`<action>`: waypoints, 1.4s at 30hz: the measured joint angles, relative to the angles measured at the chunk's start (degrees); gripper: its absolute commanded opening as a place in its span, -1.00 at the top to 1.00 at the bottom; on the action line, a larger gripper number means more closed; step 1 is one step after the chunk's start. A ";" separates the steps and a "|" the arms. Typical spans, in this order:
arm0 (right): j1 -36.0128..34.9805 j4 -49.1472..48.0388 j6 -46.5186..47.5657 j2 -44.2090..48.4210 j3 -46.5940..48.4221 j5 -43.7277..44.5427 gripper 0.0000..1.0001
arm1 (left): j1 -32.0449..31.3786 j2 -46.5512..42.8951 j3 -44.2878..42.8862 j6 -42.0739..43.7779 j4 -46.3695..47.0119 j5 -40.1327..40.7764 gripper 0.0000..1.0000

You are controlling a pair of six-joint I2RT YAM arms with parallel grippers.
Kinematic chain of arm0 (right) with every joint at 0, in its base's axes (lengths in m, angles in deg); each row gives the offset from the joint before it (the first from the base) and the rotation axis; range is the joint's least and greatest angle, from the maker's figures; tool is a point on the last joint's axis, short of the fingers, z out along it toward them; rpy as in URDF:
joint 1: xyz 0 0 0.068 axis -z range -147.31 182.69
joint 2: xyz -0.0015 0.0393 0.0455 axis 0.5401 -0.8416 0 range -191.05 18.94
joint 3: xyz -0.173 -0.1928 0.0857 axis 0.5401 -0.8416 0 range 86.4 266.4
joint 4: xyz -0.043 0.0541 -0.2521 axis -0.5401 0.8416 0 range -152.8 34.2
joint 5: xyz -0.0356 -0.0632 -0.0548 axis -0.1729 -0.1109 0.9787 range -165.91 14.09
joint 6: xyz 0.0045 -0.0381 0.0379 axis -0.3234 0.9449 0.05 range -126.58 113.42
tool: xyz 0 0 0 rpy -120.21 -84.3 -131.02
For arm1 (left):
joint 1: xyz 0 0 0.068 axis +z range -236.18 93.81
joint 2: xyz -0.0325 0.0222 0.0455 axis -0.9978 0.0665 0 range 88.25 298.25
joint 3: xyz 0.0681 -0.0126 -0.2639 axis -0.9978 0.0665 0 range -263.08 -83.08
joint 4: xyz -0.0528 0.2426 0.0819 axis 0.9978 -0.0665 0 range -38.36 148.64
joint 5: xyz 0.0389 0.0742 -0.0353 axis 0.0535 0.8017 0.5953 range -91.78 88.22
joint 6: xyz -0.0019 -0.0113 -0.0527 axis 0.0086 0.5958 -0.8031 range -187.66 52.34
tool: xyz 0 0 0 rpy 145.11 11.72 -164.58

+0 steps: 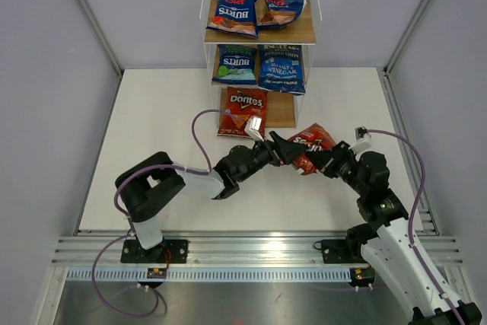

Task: Place and organize the chips bags onto the shelf

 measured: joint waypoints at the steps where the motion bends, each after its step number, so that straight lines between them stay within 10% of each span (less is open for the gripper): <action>1: 0.00 -0.24 0.07 -0.20 0.00 -0.09 0.98 | -0.17 0.04 -0.46 0.00 -0.02 0.02 -0.92; 10: 0.00 -0.85 1.20 -0.44 0.00 -1.14 0.96 | -0.92 1.36 -0.59 -0.02 1.66 0.13 0.35; 22: -0.04 3.85 2.93 2.93 0.72 -0.72 -0.26 | -0.94 1.14 2.82 -0.37 3.93 3.76 0.41; 42: -0.04 22.03 11.41 12.63 11.43 9.33 -0.42 | -0.92 -2.99 16.39 1.25 7.72 17.81 0.38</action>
